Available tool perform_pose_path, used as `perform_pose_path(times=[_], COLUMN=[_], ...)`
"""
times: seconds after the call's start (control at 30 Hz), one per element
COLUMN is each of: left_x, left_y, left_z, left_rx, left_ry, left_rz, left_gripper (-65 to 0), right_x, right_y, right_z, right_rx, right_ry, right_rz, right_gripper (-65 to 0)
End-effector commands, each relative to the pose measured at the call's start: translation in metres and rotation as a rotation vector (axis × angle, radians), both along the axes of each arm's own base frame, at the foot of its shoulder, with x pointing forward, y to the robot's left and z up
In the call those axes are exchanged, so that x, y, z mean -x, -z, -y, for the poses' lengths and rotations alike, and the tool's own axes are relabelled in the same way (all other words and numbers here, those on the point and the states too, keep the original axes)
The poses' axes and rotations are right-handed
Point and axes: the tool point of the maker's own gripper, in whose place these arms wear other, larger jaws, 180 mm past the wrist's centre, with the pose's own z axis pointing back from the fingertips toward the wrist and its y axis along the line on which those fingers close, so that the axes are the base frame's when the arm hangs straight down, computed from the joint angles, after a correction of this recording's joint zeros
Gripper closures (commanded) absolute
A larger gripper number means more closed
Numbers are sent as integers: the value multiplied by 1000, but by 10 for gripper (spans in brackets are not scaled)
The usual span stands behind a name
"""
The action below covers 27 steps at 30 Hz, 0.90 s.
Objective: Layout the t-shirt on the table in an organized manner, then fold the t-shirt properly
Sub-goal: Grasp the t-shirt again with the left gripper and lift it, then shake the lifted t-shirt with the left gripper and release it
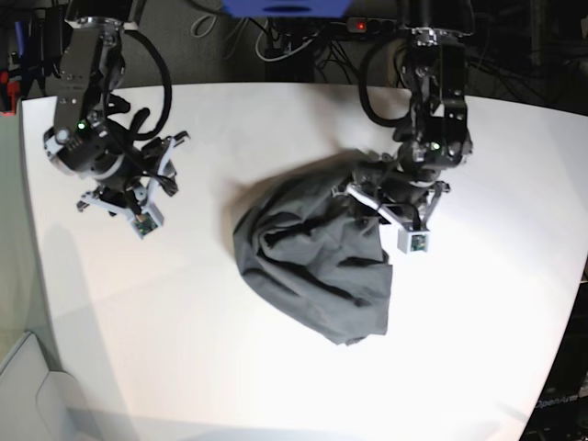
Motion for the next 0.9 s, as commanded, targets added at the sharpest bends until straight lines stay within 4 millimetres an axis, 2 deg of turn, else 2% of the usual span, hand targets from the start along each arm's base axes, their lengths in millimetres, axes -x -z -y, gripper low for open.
perform_pose_path(times=[0.0,0.07,0.17,0.2,0.4,0.6,0.7,0.87], left_x=[-9,-10,-18,-20,-27,-31,-34,-38], left_y=[-14,-21,-41,-47,-93,-127,-131,-142], left_z=[3,2,1,1,-4,-15,-12,3], left_rx=[12,12,11,11,5,-1,17,68], left_ry=[2,0,-7,-10,-20,-51,-56,-58], left_rz=[51,71,125,142,269,363,369,392], left_gripper=[-134,0,-21,-4,-6,-5,-5,-5], right_x=[-6,-6,-6,-6,-7,-6,-6,2], right_y=[-10,-10,-9,-9,-10,-9,-8,-2], right_z=[0,0,0,-1,-1,-2,-7,-39], right_rx=[-2,-2,-2,-2,-2,-6,-14,-54], right_ry=[-7,-7,-8,-10,-11,-12,-17,-85], right_rz=[39,39,39,39,40,38,36,13], right_gripper=[-266,-266,-266,-266,-266,-266,-266,-266])
